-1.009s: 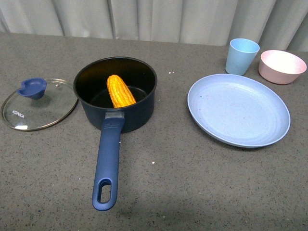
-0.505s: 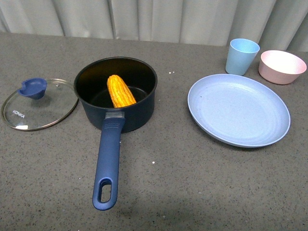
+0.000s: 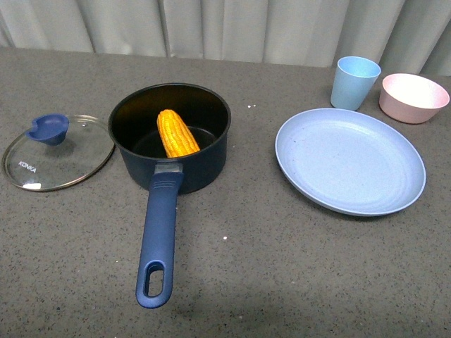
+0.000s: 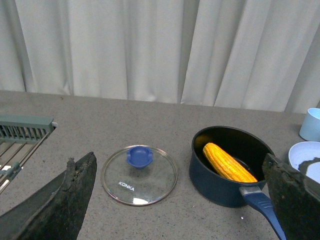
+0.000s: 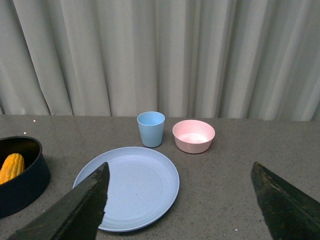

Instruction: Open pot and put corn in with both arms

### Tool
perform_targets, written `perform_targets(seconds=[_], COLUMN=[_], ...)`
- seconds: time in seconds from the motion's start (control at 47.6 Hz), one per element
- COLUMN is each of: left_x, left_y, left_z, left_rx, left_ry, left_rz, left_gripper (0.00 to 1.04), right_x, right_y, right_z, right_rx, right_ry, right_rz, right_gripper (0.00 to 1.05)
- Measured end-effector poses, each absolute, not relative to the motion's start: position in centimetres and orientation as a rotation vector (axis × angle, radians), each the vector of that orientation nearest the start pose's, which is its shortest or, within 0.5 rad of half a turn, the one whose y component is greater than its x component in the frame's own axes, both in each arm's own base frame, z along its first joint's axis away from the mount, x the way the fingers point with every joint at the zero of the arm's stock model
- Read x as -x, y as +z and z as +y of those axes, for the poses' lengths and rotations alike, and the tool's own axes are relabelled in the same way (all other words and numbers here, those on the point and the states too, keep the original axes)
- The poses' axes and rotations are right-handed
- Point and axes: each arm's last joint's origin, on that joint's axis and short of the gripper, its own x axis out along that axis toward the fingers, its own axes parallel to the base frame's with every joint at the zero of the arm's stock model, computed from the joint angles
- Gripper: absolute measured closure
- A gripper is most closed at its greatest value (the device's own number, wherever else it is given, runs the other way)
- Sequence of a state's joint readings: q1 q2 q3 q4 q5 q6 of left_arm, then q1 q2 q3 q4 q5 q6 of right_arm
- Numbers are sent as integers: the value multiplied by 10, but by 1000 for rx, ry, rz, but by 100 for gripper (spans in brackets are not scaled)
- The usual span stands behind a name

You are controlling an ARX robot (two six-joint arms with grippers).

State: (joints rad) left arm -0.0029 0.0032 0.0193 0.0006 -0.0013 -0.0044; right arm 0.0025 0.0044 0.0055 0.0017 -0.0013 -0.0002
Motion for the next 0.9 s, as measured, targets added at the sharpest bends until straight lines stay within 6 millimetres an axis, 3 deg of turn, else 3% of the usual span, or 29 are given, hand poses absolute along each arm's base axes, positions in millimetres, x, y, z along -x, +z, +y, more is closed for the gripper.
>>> perform_targets(seconds=[0.105, 0.904], left_x=[-97, -97], left_y=[170, 170], left_z=[0, 0], left_rx=[4, 4], left_ry=[-2, -2], left_rz=[-17, -17], left_gripper=[6, 6], right_x=[-98, -98], right_y=[165, 165], right_z=[0, 0], right_rx=[-1, 0], right_ry=[4, 4], right_rz=[-3, -3], right_gripper=[7, 9])
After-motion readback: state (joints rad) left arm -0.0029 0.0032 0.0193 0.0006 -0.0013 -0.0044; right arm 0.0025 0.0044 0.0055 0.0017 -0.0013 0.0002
